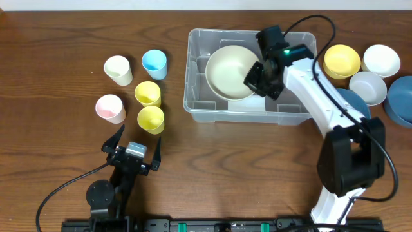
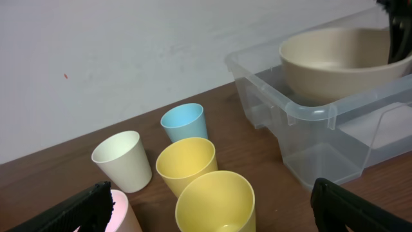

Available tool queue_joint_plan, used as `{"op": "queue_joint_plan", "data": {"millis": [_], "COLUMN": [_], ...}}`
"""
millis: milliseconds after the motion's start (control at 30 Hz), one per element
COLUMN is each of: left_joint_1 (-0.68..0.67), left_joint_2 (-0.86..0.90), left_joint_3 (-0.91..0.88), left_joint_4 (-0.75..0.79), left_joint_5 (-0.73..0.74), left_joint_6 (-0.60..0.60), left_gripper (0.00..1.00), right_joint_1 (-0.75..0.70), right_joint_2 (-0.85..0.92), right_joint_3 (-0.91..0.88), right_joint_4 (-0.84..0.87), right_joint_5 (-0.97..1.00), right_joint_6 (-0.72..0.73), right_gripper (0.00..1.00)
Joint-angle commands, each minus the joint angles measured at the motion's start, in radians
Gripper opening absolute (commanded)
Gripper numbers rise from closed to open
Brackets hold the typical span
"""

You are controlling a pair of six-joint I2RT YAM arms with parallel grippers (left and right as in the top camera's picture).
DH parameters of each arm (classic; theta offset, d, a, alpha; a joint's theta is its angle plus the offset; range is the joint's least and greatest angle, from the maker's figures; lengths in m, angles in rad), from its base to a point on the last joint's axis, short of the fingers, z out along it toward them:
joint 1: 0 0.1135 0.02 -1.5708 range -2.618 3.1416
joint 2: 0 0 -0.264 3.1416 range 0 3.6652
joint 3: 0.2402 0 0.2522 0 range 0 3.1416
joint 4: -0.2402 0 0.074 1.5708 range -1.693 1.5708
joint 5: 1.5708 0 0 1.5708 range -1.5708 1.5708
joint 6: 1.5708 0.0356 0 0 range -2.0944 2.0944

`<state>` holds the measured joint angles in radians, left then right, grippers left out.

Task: Pack container
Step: 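Lift the cream bowl and lower it into the clear bin, then open the right gripper and withdraw it to the right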

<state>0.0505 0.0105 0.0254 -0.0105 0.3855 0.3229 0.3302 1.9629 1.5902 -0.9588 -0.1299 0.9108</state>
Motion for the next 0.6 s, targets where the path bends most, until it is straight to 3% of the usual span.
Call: {"op": "queue_joint_plan", "data": {"millis": [0,567], "left_joint_1": [0.005,0.005], "left_joint_2": [-0.006,-0.006], "left_joint_3": [-0.021,-0.021], "left_joint_4": [-0.031,-0.031], "left_joint_5": [0.006,0.006], "left_joint_6": [0.016,0.016], "left_gripper": [0.98,0.98], "right_joint_1": [0.018,0.039], "right_joint_2": [0.037,0.085], "right_joint_3": [0.014,0.012], "right_joint_4": [0.006,0.032], "right_joint_5": [0.008,0.006], "right_joint_6": [0.022,0.034], "right_gripper": [0.02,0.07]}}
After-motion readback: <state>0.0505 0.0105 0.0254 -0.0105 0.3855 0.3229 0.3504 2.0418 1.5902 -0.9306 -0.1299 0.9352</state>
